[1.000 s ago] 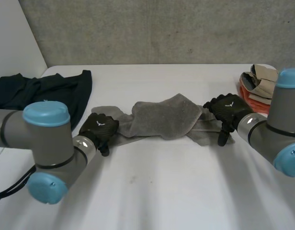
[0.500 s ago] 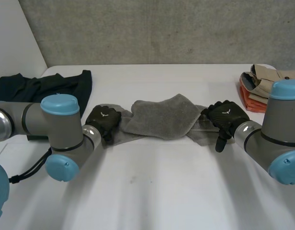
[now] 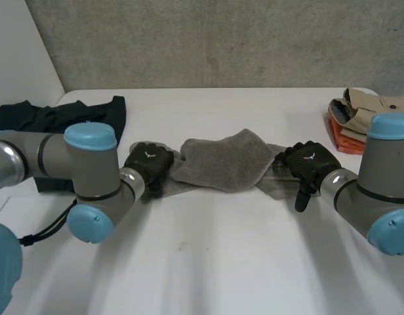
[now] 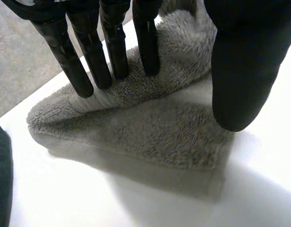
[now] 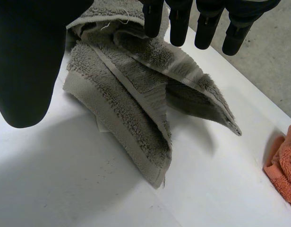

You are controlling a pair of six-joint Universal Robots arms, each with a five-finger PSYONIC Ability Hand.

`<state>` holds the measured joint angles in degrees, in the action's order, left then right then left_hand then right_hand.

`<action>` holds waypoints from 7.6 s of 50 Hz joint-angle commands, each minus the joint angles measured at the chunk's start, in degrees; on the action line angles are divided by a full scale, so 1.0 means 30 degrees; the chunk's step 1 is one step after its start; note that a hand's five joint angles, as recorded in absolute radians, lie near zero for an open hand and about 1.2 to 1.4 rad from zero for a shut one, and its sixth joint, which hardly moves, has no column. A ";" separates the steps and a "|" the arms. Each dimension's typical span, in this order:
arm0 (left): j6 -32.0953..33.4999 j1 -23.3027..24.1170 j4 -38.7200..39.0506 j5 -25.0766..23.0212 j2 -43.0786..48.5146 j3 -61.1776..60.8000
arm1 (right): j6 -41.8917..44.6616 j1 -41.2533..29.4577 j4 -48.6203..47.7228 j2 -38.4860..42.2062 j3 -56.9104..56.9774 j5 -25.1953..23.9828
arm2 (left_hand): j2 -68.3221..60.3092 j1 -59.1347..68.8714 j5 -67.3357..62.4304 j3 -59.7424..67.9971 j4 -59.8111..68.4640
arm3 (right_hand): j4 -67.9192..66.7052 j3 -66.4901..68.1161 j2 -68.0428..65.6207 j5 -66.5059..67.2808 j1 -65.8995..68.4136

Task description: Fold the laundry.

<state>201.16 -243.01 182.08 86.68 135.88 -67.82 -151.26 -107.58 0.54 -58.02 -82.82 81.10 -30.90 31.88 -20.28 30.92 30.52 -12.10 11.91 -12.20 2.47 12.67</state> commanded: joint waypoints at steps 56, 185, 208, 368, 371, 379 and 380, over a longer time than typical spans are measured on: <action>-0.0374 -0.0207 0.0888 -0.0887 0.2517 0.2949 | 0.0820 0.0001 -0.0003 0.0971 0.0888 0.0035 | -1.0202 0.9874 -1.0407 1.0193 1.0325 | 0.0700 -0.0636 0.0733 -0.0822 -0.0890; -0.0845 -0.3606 0.4789 -0.0037 -0.6296 -0.7034 | 0.1988 0.2755 -0.3231 0.2056 0.2474 -0.1664 | -1.6368 1.6040 -1.6573 1.6359 1.6492 | -2.2634 2.2698 -2.2600 2.2511 2.2443; 0.9122 -0.5598 -0.3189 -0.2117 -1.2867 -1.3517 | 0.8937 0.4367 0.4426 -0.3865 -0.3448 -0.0404 | -1.6368 1.6040 -1.6573 1.6359 1.6492 | -2.2634 2.2698 -2.2600 2.2511 2.2443; 0.0564 0.0349 0.3906 0.0197 -0.8672 -0.5487 | 0.3104 -0.4387 -0.9231 -0.1551 -0.0843 -0.0575 | 0.6965 -0.7293 0.6760 -0.6974 -0.6842 | -2.2634 2.2698 -2.2600 2.2511 2.2443; 0.0564 0.0320 0.3905 0.0226 -0.9024 -0.5691 | 0.3397 -0.6936 -0.8822 0.0204 0.0242 -0.2187 | 0.6965 -0.7293 0.6760 -0.6974 -0.6842 | -2.2634 2.2698 -2.2600 2.2511 2.2443; 0.0097 0.0261 0.3759 0.0344 -0.8996 -0.6190 | 0.4044 -0.8788 -0.4141 0.3256 0.1356 -0.3479 | 0.6965 -0.7293 0.6760 -0.6974 -0.6842 | -0.4431 0.4495 -0.4397 0.4308 0.4240; 0.0009 0.0261 0.3759 0.0344 -0.8996 -0.6191 | 0.3955 -0.8730 -0.3902 0.3140 0.1357 -0.3625 | 0.6965 -0.7293 0.6760 -0.6974 -0.6842 | 0.0565 -0.0501 0.0599 -0.0688 -0.0756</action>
<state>202.66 -242.07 193.51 87.52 108.91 -85.08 -139.72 -131.31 -22.45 -54.11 -81.27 72.66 -11.96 11.12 -2.80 12.12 11.65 -68.49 67.98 -67.03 57.81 62.01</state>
